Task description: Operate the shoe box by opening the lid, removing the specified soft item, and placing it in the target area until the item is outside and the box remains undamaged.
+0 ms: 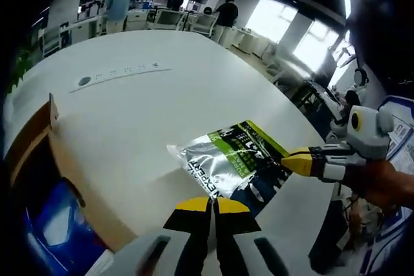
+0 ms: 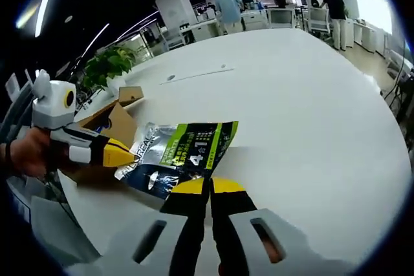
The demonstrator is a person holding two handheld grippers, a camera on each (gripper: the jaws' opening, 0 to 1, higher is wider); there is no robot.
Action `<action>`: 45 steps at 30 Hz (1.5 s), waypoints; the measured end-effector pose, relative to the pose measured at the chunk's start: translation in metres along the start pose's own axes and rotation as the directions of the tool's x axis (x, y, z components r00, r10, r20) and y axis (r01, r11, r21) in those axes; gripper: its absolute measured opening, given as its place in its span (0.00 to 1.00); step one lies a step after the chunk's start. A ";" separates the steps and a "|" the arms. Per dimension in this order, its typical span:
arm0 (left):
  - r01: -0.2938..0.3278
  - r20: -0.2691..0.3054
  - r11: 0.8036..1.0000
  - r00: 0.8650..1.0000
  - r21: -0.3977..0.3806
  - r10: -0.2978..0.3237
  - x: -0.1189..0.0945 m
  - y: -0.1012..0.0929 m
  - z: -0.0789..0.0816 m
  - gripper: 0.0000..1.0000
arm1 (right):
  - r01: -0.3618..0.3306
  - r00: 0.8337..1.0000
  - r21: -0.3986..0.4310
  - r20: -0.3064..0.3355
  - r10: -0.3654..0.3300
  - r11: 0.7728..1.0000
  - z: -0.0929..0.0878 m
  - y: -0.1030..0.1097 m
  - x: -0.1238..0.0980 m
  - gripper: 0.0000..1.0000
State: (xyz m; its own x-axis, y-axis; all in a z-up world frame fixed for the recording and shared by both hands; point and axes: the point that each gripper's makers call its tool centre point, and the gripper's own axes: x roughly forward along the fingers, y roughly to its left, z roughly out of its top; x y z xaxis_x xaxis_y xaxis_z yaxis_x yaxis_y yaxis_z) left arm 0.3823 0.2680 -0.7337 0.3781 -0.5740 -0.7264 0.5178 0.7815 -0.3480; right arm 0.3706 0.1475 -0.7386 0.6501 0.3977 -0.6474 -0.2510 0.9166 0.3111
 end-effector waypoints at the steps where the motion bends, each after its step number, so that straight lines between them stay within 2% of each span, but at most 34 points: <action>1: -0.001 -0.003 1.000 1.000 0.001 0.001 0.002 0.000 -0.001 0.01 | 0.000 1.000 0.001 -0.003 0.000 1.000 -0.001 -0.001 0.001 0.00; 12: -0.020 -0.071 0.998 0.997 0.054 0.024 0.021 0.003 -0.017 0.02 | 0.008 0.998 -0.005 -0.063 -0.008 1.000 -0.020 -0.011 0.011 0.00; 15: -0.019 -0.076 0.999 0.997 0.032 0.021 0.022 0.006 -0.020 0.02 | 0.009 0.997 -0.005 -0.077 -0.009 1.000 -0.024 -0.012 0.014 0.00; 24: -0.031 -0.110 0.999 0.993 0.028 0.034 0.026 0.010 -0.029 0.02 | 0.004 0.995 -0.013 -0.098 -0.006 1.000 -0.031 -0.010 0.019 0.00; 29: -0.036 -0.118 0.999 0.992 0.031 0.039 0.026 0.011 -0.032 0.03 | 0.009 0.994 -0.020 -0.108 -0.011 1.000 -0.034 -0.011 0.018 0.01; 33: -0.040 -0.131 0.996 0.990 0.077 0.050 0.025 0.010 -0.035 0.03 | 0.009 0.993 -0.035 -0.121 -0.013 0.999 -0.038 -0.013 0.018 0.01; 38: -0.041 -0.133 0.995 0.990 0.094 0.054 0.024 0.010 -0.035 0.04 | 0.008 0.992 -0.031 -0.125 -0.012 0.999 -0.040 -0.011 0.017 0.02; 42: -0.020 -0.128 0.994 0.991 0.108 0.033 0.021 0.004 -0.034 0.10 | 0.009 0.992 -0.033 -0.122 -0.013 0.999 -0.040 -0.012 0.016 0.03; 45: -0.025 -0.123 0.990 0.992 0.136 0.041 0.019 0.004 -0.033 0.10 | 0.015 0.993 -0.035 -0.120 -0.019 0.999 -0.040 -0.013 0.016 0.05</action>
State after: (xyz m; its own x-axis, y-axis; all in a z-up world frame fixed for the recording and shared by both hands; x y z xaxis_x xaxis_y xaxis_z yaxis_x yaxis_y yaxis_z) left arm 0.3655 0.2683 -0.7682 0.3021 -0.5067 -0.8075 0.6077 0.7550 -0.2463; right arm 0.3556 0.1435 -0.7803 0.5642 0.3819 -0.7320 -0.2659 0.9234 0.2768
